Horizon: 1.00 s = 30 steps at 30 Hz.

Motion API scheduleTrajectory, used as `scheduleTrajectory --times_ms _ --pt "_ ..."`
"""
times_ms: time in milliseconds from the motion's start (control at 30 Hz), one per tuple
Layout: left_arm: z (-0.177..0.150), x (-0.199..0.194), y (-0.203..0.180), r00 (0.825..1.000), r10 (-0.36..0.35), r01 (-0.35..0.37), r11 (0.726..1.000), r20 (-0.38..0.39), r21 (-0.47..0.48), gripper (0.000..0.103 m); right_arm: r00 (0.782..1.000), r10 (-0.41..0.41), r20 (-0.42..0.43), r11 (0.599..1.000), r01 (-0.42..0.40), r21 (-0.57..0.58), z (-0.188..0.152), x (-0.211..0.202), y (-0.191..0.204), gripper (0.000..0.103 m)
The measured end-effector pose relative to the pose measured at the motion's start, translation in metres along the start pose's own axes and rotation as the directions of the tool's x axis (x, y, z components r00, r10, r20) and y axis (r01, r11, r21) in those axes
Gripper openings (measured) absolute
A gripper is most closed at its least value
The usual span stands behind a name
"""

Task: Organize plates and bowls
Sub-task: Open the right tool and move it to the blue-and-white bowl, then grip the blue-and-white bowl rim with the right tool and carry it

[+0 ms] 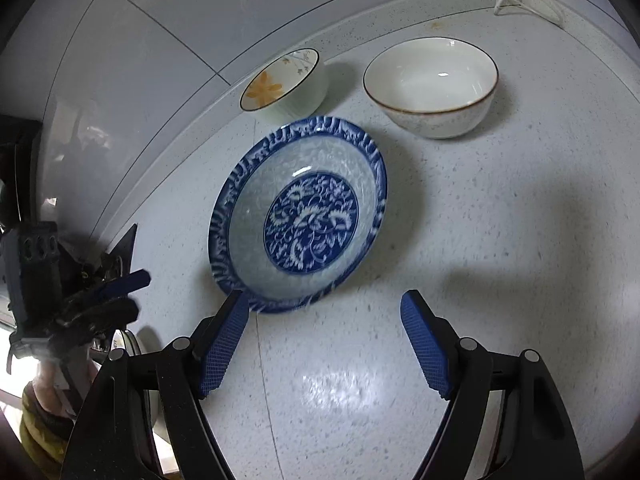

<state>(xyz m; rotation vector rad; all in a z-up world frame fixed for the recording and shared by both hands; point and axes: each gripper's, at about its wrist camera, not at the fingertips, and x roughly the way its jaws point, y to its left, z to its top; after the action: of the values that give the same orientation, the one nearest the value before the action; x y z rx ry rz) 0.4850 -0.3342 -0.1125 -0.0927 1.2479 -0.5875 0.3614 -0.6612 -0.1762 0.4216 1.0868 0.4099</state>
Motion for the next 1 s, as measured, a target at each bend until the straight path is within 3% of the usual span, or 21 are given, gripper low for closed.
scheduleTrajectory --times_ms 500,633,800,900,1000 --pt "0.054 0.075 -0.002 0.991 0.098 -0.102 0.994 -0.091 -0.040 0.096 0.998 0.013 -0.068 1.000 -0.014 -0.020 0.039 0.034 -0.015 0.074" --pt "0.060 0.089 0.001 0.987 0.079 -0.088 0.994 -0.137 -0.061 0.075 0.996 0.014 -0.085 1.000 -0.016 -0.014 0.043 0.042 -0.018 0.074" --pt "0.064 0.099 0.002 0.980 0.100 -0.112 0.992 -0.170 -0.062 0.068 0.995 0.025 -0.093 1.000 -0.024 0.004 0.049 0.048 -0.018 0.073" --pt "0.068 0.100 0.002 0.981 0.094 -0.104 0.993 -0.170 -0.052 0.063 0.994 0.038 -0.100 0.999 -0.035 0.027 0.052 0.053 -0.021 0.064" --pt "0.072 0.104 0.007 0.982 0.044 -0.058 0.995 -0.185 -0.075 0.049 0.993 0.031 -0.113 0.999 -0.026 0.044 0.053 0.057 -0.023 0.054"
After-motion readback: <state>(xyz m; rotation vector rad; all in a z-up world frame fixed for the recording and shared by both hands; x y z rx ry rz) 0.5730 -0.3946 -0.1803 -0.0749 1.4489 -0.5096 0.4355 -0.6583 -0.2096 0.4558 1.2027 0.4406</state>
